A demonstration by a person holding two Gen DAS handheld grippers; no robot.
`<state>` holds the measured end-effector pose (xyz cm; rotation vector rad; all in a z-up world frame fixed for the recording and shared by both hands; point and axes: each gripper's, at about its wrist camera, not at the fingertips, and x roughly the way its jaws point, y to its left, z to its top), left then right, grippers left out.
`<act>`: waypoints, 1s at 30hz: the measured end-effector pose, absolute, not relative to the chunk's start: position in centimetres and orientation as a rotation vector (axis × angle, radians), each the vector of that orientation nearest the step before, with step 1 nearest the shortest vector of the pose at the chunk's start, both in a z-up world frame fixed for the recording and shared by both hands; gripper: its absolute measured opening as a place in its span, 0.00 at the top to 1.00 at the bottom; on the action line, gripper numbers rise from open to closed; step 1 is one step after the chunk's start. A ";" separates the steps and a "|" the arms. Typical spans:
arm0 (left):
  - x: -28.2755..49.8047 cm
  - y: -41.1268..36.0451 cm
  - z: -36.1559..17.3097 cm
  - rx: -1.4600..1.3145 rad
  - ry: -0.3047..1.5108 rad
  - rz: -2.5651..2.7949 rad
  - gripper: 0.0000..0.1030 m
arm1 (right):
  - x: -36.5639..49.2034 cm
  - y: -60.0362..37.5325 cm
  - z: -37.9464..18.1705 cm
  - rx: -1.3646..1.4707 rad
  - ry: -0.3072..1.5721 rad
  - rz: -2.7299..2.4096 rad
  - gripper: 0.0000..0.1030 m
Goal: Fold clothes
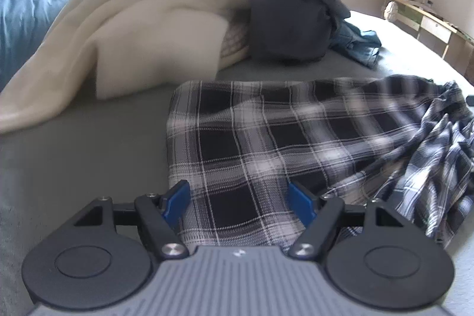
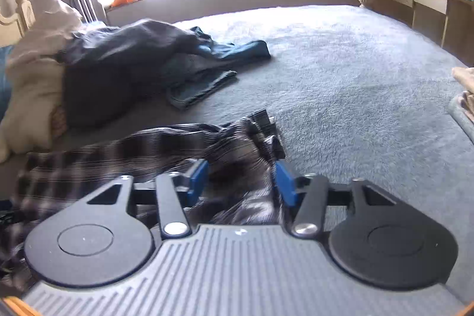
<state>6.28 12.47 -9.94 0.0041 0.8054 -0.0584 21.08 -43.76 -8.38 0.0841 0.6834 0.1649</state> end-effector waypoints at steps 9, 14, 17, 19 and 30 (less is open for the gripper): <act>6.5 12.1 -10.4 0.024 0.815 -0.048 0.24 | 22.6 -44.5 -12.8 0.005 0.729 0.131 0.86; 6.4 12.1 -10.6 0.020 0.805 -0.049 0.23 | 20.3 -43.8 -9.4 -0.045 0.572 0.160 0.85; 6.4 12.1 -10.8 0.021 0.800 -0.052 0.21 | 20.7 -41.9 -8.2 -0.093 0.523 0.245 0.87; 6.4 12.2 -10.8 0.020 0.798 -0.054 0.20 | 22.4 -40.7 -8.8 -0.117 0.543 0.276 0.88; 6.4 12.8 -10.9 -0.003 0.786 -0.083 0.18 | 26.3 -41.9 -12.3 0.111 0.663 0.150 0.90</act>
